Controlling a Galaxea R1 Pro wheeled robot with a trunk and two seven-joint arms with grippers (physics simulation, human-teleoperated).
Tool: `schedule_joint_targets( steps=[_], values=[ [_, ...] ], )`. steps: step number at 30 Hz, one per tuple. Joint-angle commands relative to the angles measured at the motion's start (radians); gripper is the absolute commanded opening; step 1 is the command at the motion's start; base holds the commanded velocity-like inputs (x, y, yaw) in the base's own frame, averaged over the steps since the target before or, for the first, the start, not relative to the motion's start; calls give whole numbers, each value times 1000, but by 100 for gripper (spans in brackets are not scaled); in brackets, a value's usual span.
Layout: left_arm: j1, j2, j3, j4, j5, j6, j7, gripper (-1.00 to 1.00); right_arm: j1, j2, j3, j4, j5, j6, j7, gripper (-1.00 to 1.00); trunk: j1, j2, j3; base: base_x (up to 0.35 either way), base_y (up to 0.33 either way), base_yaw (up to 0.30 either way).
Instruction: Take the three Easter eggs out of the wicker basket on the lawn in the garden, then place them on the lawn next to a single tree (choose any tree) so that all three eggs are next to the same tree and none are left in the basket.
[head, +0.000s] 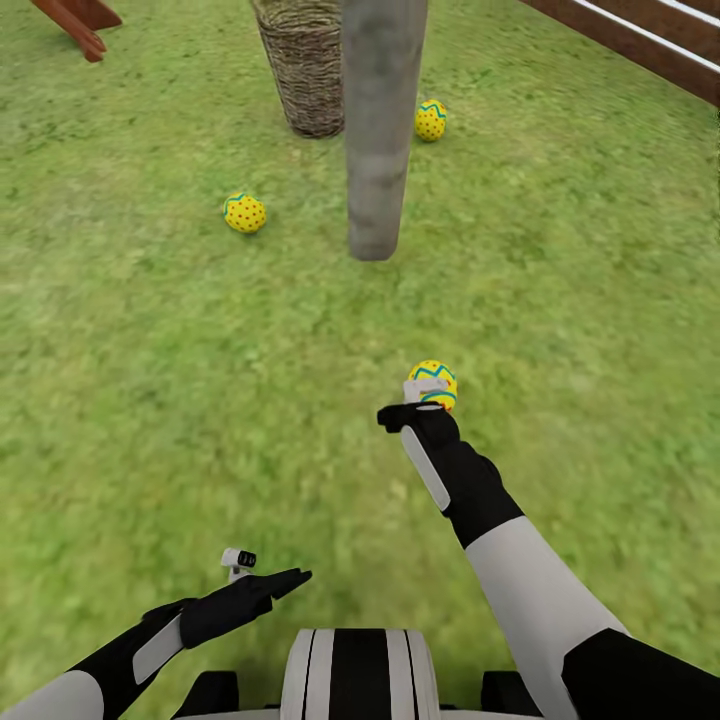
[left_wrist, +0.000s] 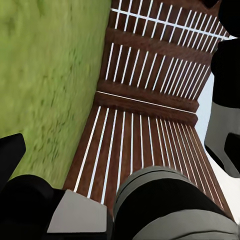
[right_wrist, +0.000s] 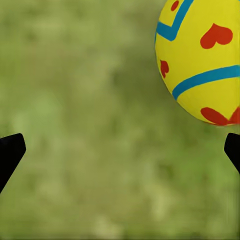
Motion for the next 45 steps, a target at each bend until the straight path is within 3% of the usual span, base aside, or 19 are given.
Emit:
schedule_joint_targets(
  steps=[1,20,45],
  values=[
    [-1,1,-7,-1,8,11,-2,100,1,0,1,2,-11,3,-10,100,0,0,1,0,0,0],
    [-1,1,-7,-1,8,5,-2,100,38,0,0,-8,-14,3,-10,100,0,0,21,0,244,0],
    [-1,1,-8,-1,7,2,-3,100,46,0,1,-27,-14,1,-8,100,0,0,29,-75,67,-63]
  ],
)
